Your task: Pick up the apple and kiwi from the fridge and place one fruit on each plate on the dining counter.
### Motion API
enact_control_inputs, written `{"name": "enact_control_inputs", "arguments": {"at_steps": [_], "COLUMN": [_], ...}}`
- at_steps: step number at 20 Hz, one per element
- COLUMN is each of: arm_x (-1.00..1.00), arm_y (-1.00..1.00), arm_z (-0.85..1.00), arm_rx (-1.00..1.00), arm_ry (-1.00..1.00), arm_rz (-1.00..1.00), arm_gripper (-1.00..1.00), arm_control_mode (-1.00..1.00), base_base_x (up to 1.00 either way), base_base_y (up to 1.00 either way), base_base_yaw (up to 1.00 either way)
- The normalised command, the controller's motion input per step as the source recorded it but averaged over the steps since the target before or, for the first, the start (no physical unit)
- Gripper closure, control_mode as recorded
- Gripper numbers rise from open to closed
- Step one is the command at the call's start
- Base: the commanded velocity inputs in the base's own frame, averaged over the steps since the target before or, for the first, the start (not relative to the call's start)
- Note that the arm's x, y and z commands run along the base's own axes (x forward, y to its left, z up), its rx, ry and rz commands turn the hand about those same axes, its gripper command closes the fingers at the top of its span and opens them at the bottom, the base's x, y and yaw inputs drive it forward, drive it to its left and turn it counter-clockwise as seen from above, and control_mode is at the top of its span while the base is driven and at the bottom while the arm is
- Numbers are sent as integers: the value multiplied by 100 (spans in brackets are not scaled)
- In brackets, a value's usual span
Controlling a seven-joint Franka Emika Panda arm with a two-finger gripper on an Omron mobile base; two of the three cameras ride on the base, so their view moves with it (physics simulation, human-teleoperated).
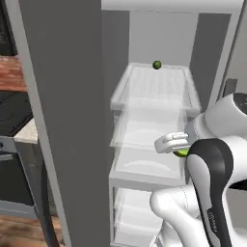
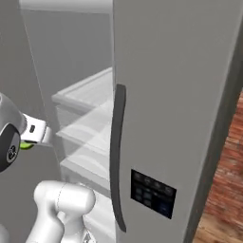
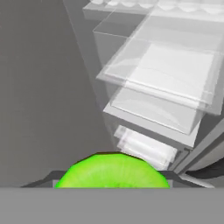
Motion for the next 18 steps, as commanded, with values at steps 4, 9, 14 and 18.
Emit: {"name": "enact_control_inputs", "arguments": {"at_steps": [4, 9, 14, 18], "arm_x": [0, 0, 0, 0], "arm_y": [0, 0, 0, 0], "arm_z": [0, 0, 0, 0], "arm_rx": [0, 0, 0, 0], "arm_ry": [0, 0, 0, 0], "arm_rz": [0, 0, 0, 0], "arm_gripper": [100, 100, 100, 100], "arm_control_mode": [100, 100, 100, 100], "base_base_x": [-30, -68, -75, -16], "base_base_y": [-9, 28, 100, 100], "base_base_yaw": [86, 76, 50, 47]}}
